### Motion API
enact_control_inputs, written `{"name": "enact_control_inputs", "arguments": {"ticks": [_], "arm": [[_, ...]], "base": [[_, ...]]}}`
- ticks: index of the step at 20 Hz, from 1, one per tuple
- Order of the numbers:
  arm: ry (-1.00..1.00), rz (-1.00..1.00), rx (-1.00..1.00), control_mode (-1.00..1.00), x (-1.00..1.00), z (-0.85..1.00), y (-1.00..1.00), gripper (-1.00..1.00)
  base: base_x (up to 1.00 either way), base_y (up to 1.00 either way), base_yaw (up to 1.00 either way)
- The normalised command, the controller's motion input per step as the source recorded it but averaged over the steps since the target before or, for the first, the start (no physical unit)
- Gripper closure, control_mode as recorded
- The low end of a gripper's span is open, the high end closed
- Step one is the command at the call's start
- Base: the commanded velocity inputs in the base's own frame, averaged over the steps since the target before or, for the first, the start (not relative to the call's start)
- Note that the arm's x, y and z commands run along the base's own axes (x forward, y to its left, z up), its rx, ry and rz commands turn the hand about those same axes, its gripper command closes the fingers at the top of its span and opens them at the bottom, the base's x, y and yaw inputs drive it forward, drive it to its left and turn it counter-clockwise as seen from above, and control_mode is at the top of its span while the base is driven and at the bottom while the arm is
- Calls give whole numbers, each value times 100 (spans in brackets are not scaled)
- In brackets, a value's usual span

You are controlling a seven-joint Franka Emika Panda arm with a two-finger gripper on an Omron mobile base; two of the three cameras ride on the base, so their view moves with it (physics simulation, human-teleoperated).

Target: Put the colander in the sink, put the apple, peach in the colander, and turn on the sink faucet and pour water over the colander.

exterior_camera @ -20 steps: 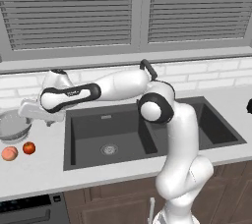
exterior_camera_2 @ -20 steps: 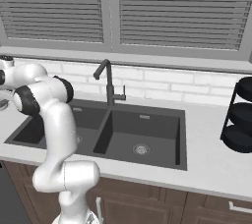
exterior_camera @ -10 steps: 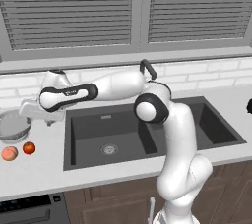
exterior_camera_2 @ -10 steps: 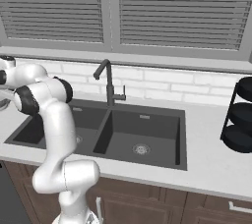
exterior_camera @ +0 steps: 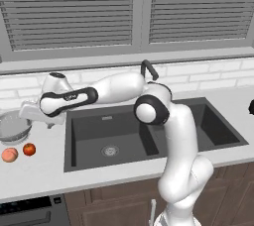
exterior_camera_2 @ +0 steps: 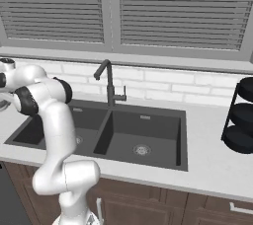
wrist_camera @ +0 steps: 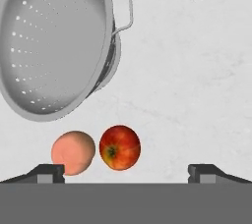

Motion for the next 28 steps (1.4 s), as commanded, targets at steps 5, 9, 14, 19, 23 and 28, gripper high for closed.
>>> {"name": "enact_control_inputs", "arguments": {"ticks": [5, 9, 14, 19, 23, 28], "arm": [[0, -18, 0, -100, 14, -1, 17, -100], [0, -14, 0, -100, 15, -2, 20, -100], [0, 0, 0, -100, 15, -1, 13, -100], [0, 0, 0, -100, 22, -20, 4, -100], [0, 0, 0, -100, 24, -32, 10, -100], [0, 0, 0, -100, 33, -19, 17, -100]], "base": [[0, 0, 0], [0, 0, 0], [0, 0, 0], [0, 0, 0], [0, 0, 0], [0, 0, 0]]}}
